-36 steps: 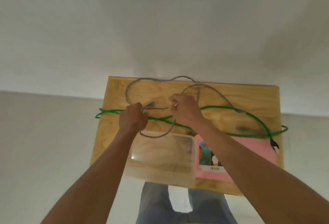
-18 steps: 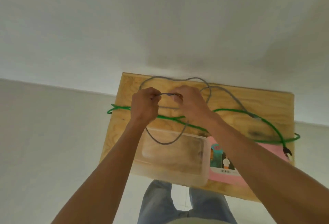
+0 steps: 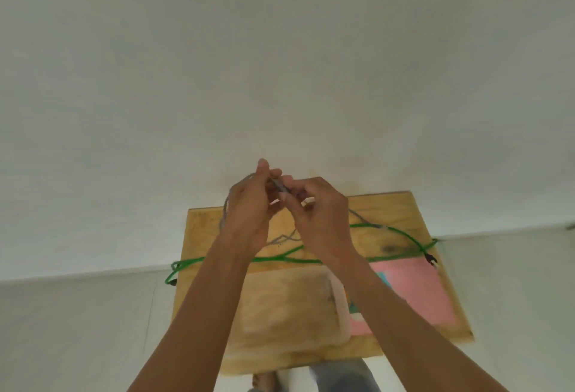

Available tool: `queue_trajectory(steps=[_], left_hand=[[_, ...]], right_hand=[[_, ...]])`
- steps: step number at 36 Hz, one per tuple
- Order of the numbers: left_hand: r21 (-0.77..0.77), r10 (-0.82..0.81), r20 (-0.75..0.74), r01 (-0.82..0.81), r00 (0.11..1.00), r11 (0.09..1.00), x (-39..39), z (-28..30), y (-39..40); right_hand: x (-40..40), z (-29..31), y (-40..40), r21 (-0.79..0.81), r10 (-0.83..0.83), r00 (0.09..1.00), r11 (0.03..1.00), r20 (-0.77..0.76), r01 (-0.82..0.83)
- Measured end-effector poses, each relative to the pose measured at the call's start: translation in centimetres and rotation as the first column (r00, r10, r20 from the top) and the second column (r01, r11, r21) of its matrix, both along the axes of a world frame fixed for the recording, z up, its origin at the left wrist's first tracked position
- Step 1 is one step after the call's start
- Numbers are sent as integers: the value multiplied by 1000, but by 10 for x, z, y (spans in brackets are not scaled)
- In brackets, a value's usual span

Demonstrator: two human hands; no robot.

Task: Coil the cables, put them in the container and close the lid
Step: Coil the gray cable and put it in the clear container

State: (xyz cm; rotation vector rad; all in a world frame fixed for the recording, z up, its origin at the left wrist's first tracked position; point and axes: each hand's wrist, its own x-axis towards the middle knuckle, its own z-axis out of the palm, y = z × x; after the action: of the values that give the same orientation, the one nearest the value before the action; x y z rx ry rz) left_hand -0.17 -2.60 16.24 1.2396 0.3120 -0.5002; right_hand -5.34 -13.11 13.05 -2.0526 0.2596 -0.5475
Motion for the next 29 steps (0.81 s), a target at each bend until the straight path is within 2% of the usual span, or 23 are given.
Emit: queue_trajectory(steps=[2,6,12,19,23,26,29], left_hand=[[-99,-42,-73,34,996,994,-5,10,1],[-148,-65,-137,45,988,988,-14,14,5],[-236,40,-75,-57,996,970,-16,21,10],[-274,43,32,-33,999,961,-25,58,1],[-331,-25,70,47,997,943,-40,84,-27],[-347,-97,137,140,986,928,-54,96,-48],[-393,-133,185,197,974,898,-59,102,-65]], right_hand=[[-13,-2,5,-17,-37,999,999,16,37],[-30,-7,12,-31,-50,999,998,7,51],[-37,-1,13,129,48,997,991,-62,-39],[-24,20,-30,267,51,996,963,-66,-32],[-1,50,-53,142,271,959,955,-78,-259],[8,67,-71,-98,401,916,910,-24,-402],[4,86,-72,40,483,874,876,-60,-481]])
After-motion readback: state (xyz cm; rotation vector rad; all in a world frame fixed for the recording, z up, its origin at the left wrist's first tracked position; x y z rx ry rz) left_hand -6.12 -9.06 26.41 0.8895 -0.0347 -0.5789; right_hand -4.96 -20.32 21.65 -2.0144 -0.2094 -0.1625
